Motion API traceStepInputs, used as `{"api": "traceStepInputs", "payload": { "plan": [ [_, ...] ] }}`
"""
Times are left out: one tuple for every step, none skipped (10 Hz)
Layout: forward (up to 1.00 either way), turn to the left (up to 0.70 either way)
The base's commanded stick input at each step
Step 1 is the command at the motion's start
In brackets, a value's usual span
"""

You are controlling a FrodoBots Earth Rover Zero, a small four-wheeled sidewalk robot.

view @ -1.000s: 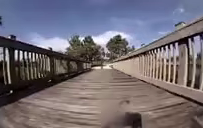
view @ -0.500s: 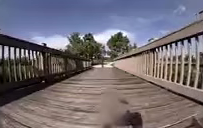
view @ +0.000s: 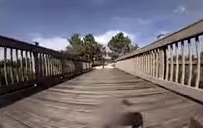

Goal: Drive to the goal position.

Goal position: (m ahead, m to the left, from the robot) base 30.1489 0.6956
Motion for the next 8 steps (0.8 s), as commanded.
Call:
{"api": "traceStepInputs", "payload": {
  "plan": [
    [0.85,-0.01],
    [0.85,-0.15],
    [0.85,-0.24],
    [0.85,-0.33],
    [0.85,-0.09],
    [0.85,-0.27],
    [0.85,-0.25],
    [0.85,-0.16]
  ]
}}
